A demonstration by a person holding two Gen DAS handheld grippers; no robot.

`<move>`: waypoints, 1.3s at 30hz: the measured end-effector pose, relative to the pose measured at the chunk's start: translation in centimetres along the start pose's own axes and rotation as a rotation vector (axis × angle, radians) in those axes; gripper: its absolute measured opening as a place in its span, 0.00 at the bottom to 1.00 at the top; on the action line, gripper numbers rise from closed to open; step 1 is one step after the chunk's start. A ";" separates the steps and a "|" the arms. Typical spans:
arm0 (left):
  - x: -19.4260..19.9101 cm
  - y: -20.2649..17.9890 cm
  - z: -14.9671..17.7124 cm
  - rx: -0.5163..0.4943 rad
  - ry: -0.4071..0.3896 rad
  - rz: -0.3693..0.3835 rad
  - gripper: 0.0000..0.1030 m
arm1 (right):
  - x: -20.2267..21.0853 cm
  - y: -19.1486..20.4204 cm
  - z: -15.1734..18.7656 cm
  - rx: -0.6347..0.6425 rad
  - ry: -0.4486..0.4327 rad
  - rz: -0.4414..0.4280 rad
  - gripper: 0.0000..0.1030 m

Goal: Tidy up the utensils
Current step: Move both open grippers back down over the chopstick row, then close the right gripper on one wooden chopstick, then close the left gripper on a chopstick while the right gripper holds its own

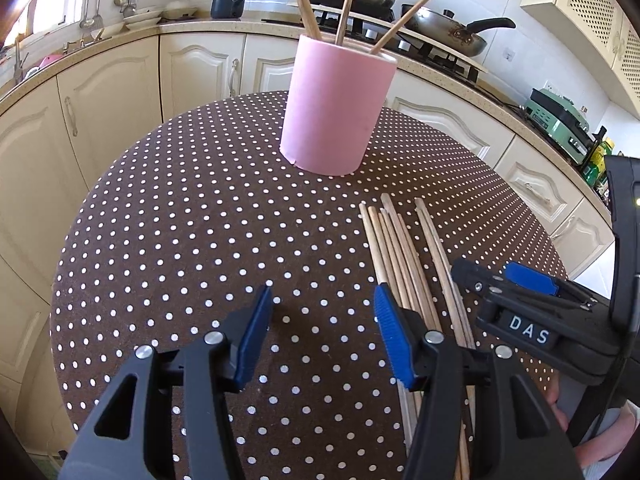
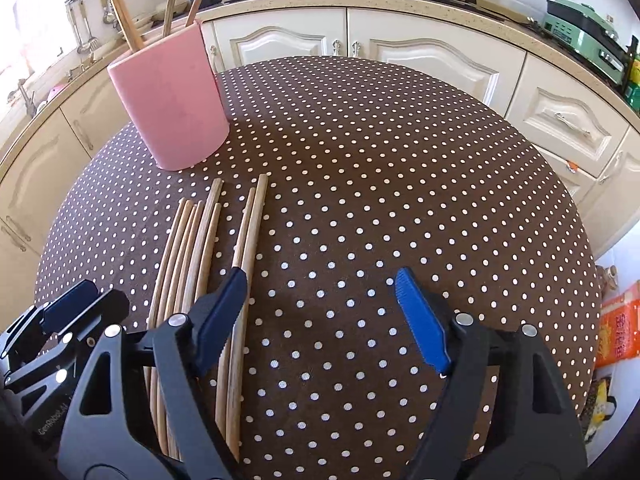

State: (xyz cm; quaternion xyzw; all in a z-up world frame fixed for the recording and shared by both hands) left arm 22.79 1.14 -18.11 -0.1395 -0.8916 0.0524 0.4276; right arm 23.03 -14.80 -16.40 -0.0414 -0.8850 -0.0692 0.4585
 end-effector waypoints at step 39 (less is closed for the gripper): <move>-2.3 -2.3 -1.4 -0.046 0.096 -0.177 0.61 | 0.9 -1.9 0.5 -0.024 -0.026 -0.297 0.10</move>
Point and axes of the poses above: each gripper's, at about its wrist camera, not at the fingertips, and x roughly against the way its jaws point, y to its left, z to its underside, the point moved 4 cm from there along -x, roughly the way its jaws point, and after that the axes turned 1 degree about y, right-handed, at the moved point
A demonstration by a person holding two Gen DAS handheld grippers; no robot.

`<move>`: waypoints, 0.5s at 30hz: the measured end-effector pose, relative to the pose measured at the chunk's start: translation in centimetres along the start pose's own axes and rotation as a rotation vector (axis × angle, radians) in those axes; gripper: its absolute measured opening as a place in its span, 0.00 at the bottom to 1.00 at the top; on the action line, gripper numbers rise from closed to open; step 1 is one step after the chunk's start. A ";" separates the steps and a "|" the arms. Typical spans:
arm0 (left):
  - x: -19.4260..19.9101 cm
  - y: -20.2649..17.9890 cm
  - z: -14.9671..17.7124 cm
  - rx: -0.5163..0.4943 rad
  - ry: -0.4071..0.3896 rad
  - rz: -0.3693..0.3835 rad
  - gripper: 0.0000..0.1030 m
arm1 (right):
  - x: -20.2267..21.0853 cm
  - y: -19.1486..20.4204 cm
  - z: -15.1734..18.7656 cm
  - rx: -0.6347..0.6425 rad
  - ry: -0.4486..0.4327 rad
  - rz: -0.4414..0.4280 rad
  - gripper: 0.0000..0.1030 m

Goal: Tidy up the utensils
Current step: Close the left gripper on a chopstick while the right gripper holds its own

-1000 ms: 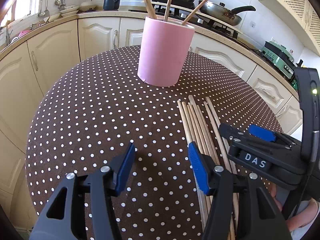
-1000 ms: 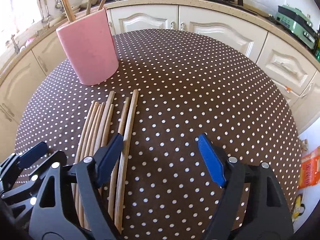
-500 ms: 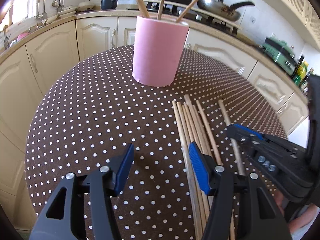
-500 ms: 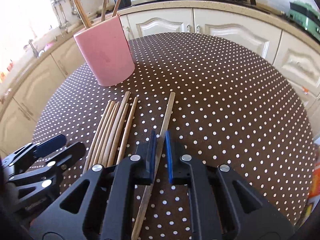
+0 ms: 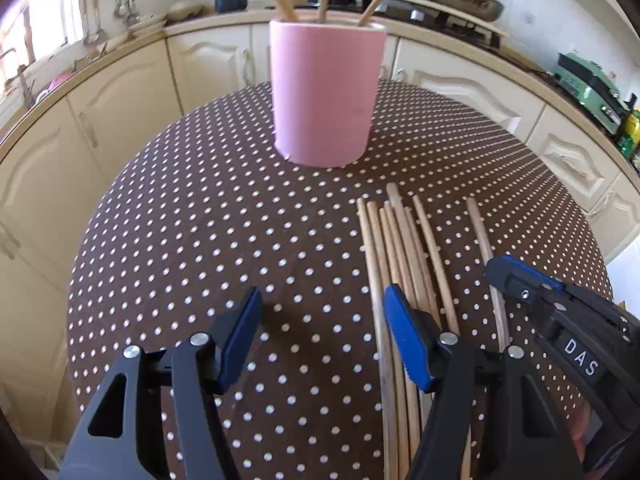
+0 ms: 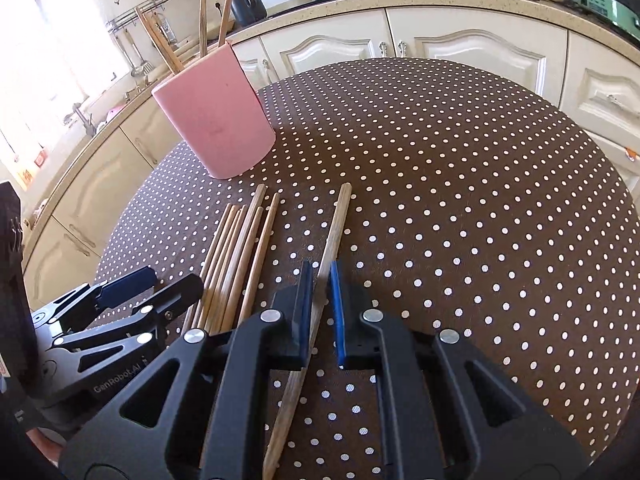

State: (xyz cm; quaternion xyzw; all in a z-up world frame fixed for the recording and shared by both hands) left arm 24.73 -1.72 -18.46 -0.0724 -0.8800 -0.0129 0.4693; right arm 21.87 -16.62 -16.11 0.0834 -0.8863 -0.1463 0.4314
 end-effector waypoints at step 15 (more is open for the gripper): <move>-1.2 -1.5 -1.2 0.000 0.042 -0.091 0.62 | 0.3 -0.3 -0.1 -0.007 0.000 -0.011 0.10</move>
Point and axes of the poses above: each gripper's, at about its wrist camera, not at the fingertips, and x roughly against the way its jaws point, y to its left, z to its underside, the point moved 4 cm from there along -x, roughly the way its jaws point, and after that the axes turned 1 degree about y, right-handed, at the moved point
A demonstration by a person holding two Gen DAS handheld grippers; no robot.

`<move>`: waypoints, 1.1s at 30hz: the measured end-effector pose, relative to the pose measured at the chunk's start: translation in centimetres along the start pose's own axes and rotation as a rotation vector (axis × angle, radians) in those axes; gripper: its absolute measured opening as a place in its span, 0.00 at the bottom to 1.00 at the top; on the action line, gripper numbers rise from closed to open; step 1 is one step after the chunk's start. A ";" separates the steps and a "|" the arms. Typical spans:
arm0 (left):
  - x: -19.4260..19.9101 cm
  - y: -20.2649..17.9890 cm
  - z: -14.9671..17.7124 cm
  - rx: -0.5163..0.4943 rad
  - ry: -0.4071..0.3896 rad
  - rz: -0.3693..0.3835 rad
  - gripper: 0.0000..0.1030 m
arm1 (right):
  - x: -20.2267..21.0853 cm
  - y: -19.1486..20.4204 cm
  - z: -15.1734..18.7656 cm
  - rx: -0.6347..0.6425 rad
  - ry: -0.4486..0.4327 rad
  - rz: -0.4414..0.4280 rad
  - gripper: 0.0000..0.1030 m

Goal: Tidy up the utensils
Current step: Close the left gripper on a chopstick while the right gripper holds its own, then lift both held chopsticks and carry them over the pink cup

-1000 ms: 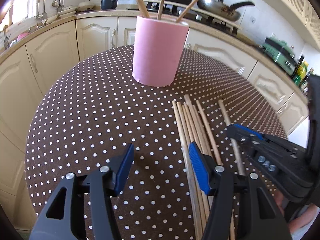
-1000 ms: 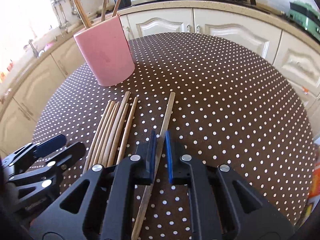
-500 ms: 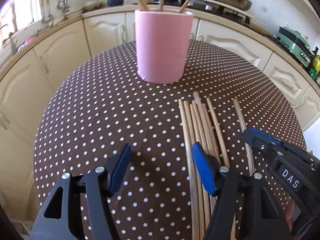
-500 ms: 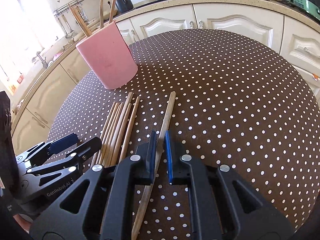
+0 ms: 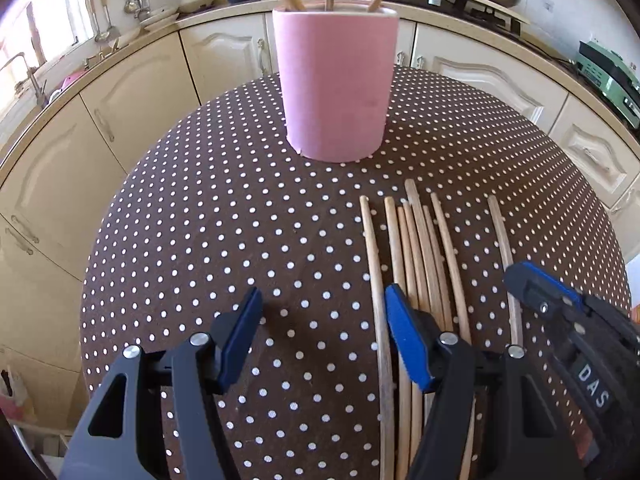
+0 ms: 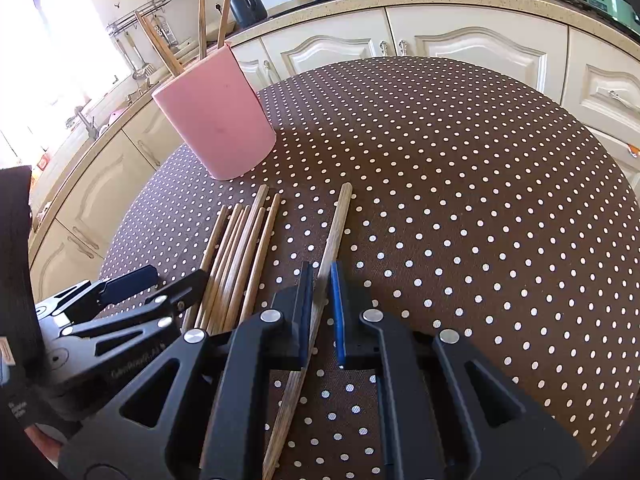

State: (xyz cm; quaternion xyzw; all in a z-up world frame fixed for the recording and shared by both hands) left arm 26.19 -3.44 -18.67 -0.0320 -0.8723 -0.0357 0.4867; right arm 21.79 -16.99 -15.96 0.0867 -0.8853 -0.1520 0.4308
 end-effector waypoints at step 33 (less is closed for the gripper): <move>4.6 2.8 0.3 0.055 -0.230 0.098 0.07 | 4.9 0.7 -0.6 0.043 -0.154 0.013 0.07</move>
Point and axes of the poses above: each gripper's, at about its wrist camera, not at the fingertips, and x roughly against the way its jaws point, y to its left, z to its underside, the point moved 4 cm from there along -x, roughly the way its jaws point, and after that the axes turned 1 degree about y, right-handed, at the moved point
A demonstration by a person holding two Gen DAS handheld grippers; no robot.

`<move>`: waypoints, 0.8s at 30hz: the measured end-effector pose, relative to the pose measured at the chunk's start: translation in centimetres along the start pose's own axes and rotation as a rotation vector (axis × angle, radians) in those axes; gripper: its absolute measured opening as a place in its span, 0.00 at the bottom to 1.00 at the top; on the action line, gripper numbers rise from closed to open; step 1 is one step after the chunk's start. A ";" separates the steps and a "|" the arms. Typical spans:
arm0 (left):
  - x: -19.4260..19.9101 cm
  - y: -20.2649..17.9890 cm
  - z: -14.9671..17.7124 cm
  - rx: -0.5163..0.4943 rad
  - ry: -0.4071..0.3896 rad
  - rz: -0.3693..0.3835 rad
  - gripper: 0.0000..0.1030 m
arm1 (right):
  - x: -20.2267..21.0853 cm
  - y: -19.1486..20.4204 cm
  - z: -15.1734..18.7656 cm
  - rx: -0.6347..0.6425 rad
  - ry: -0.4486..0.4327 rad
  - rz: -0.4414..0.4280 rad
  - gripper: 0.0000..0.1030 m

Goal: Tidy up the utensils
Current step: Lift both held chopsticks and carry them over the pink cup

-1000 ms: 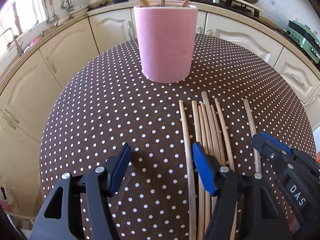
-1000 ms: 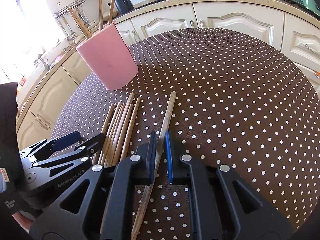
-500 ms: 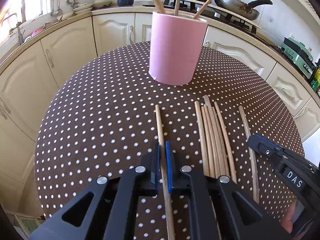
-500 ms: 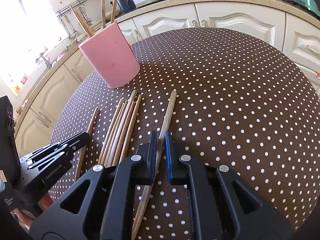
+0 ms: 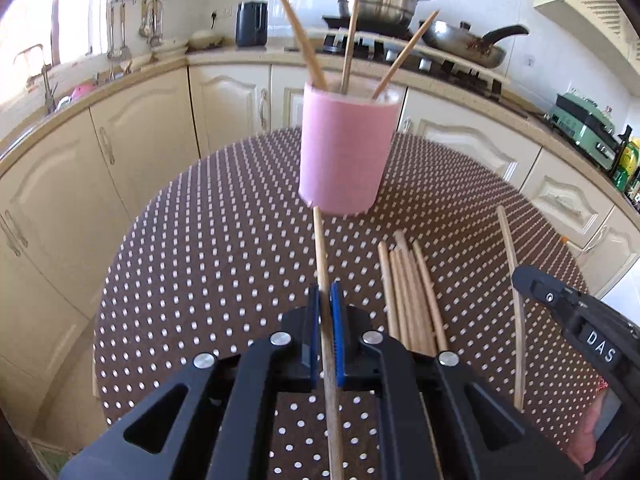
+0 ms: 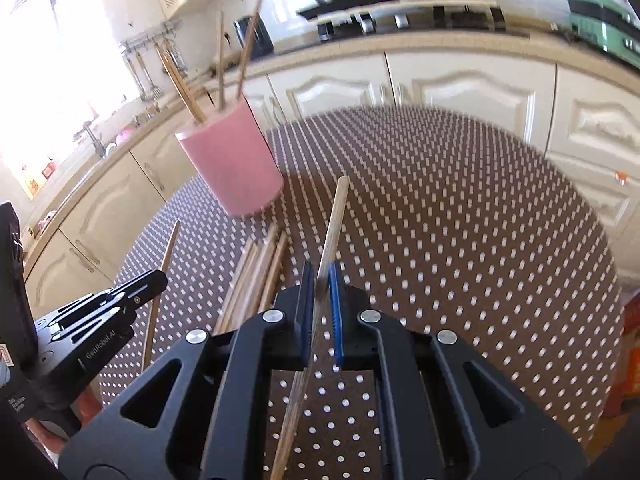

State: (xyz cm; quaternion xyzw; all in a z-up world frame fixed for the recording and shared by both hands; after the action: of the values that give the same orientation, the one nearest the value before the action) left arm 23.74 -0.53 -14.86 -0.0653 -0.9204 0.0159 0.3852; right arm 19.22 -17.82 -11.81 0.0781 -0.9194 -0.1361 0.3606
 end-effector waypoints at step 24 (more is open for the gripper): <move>-0.5 2.3 0.1 -0.020 0.028 0.002 0.37 | -2.5 -3.7 0.4 0.035 0.094 0.210 0.72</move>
State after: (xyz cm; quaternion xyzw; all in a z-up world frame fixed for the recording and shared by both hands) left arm 24.27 1.66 -15.49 -0.0702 -0.9150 0.0060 0.3972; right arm 20.94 -20.63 -14.83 -0.0061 -0.9068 -0.0776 0.4144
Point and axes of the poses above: each gripper's, at about its wrist camera, not at the fingertips, and x roughly against the way its jaws point, y to its left, z to its underside, the point moved 4 cm from there along -x, roughly the way its jaws point, and after that the axes turned 1 degree about y, right-handed, at the moved point
